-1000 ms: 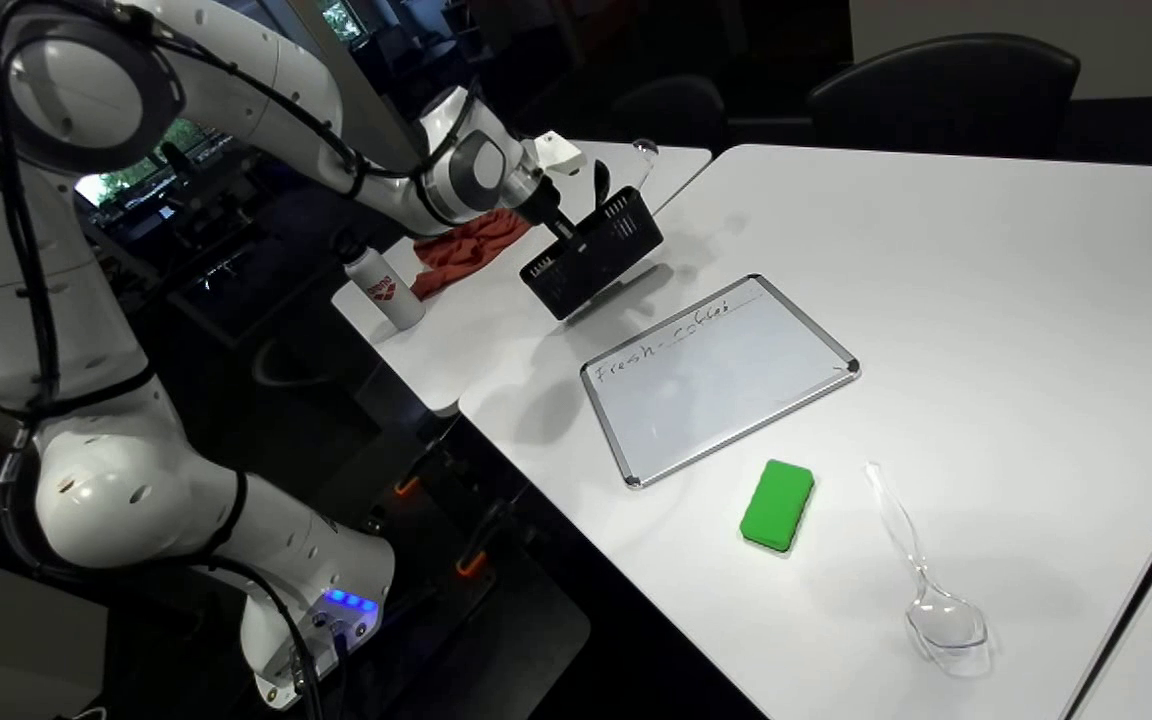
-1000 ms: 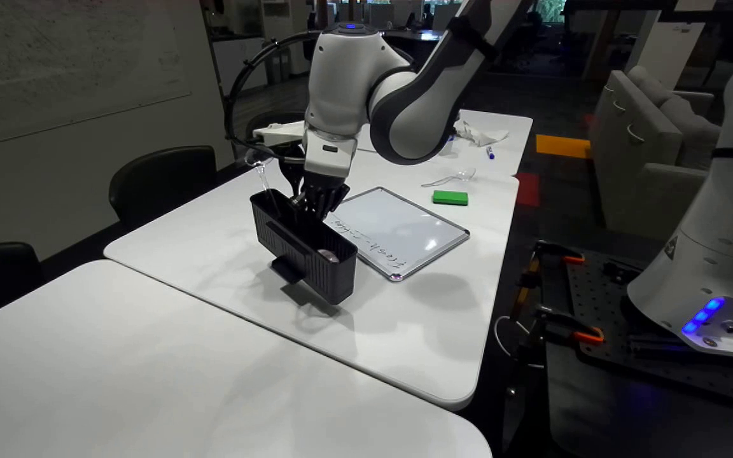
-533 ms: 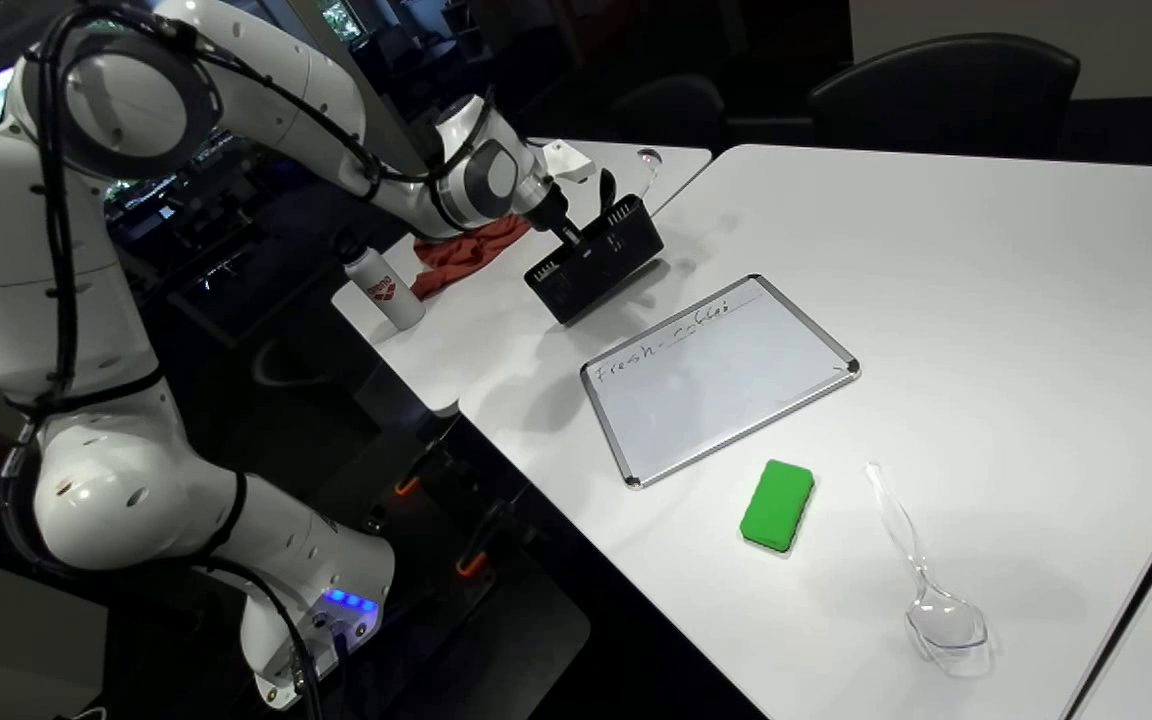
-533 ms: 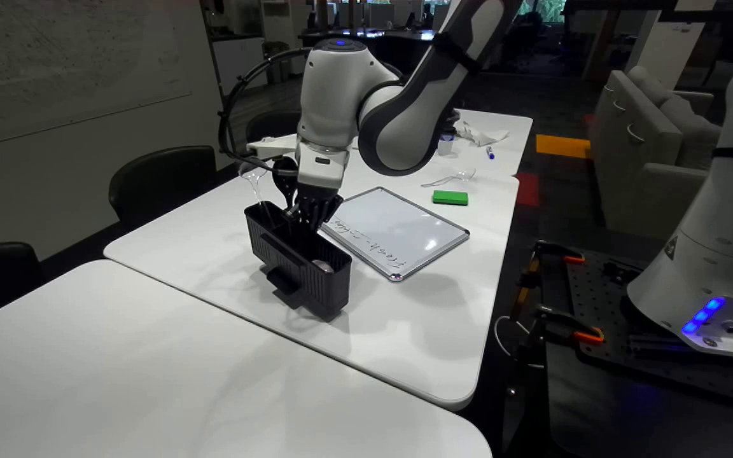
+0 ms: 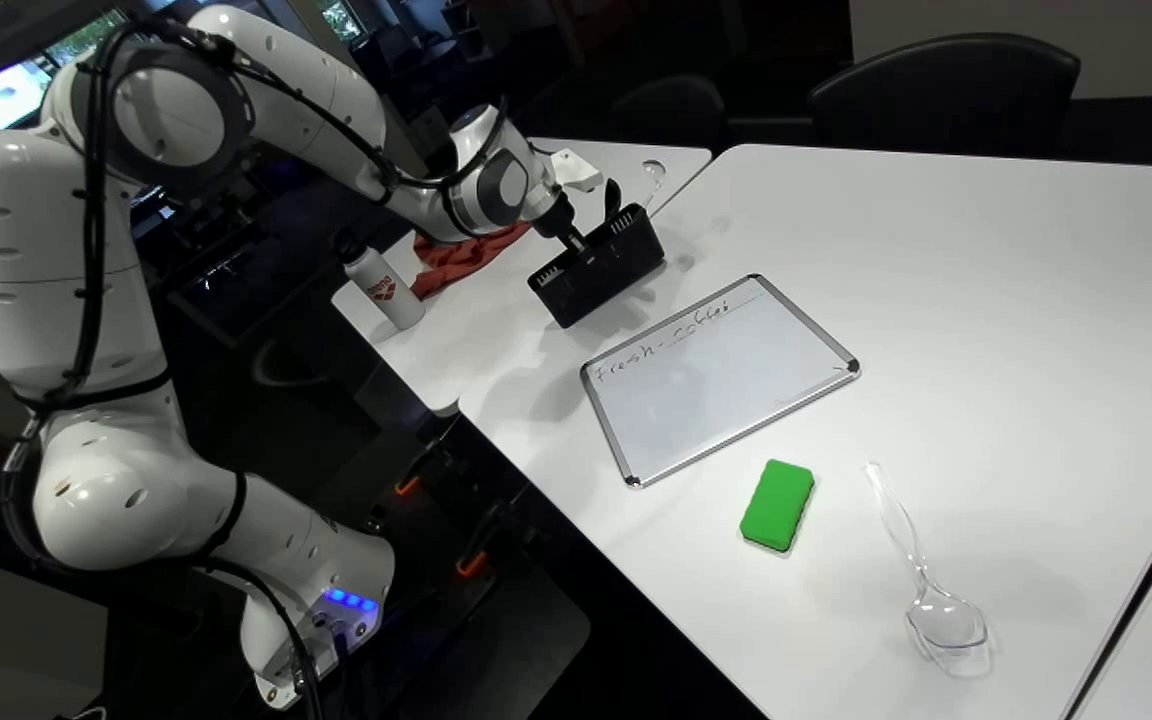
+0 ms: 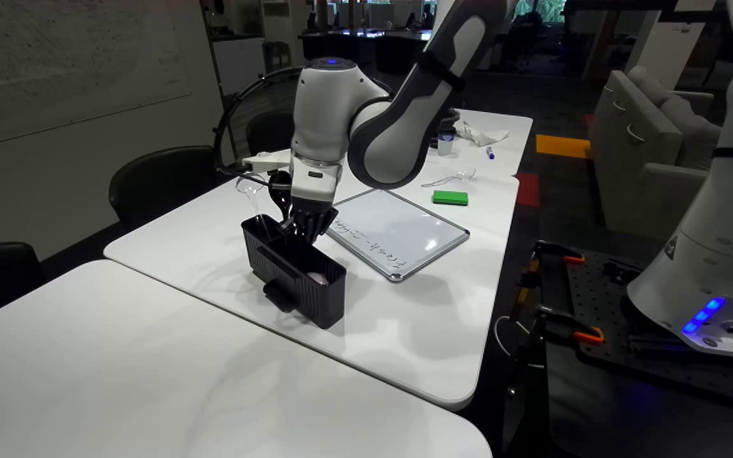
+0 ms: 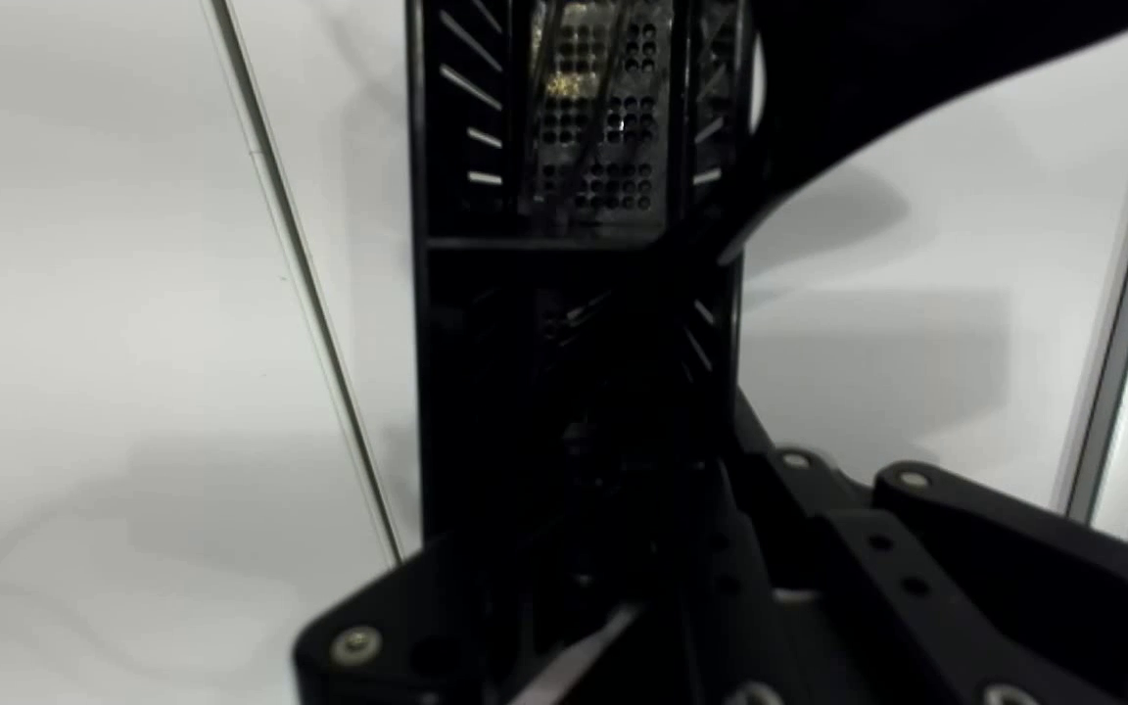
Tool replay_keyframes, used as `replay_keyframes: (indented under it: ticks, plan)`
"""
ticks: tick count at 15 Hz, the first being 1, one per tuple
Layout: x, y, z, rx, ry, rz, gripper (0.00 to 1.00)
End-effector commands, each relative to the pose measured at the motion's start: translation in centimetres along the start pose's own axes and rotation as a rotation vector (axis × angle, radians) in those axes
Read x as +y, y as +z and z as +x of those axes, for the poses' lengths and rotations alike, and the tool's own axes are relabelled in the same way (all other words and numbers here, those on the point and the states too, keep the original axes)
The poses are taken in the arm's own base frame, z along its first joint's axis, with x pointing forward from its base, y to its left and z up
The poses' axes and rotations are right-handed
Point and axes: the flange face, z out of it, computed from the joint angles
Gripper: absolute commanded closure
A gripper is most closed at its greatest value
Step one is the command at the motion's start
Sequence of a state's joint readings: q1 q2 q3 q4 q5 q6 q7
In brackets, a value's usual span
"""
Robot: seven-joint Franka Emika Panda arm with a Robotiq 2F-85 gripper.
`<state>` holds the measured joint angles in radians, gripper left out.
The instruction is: Move the black cutlery box to the left side of the table
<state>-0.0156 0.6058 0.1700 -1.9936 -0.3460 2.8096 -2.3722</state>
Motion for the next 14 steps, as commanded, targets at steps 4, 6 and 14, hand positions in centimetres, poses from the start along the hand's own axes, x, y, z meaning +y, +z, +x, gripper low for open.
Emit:
replay_keyframes:
  ticks: [4, 6, 14]
  plan:
    - [0.5, 0.2, -1.2, 0.013, 0.010, -0.014, 0.99]
    - [0.6, 0.1, -1.2, 0.024, 0.014, -0.013, 0.70]
    - [2.2, -2.1, -1.1, 0.005, -0.007, -0.040, 0.19]
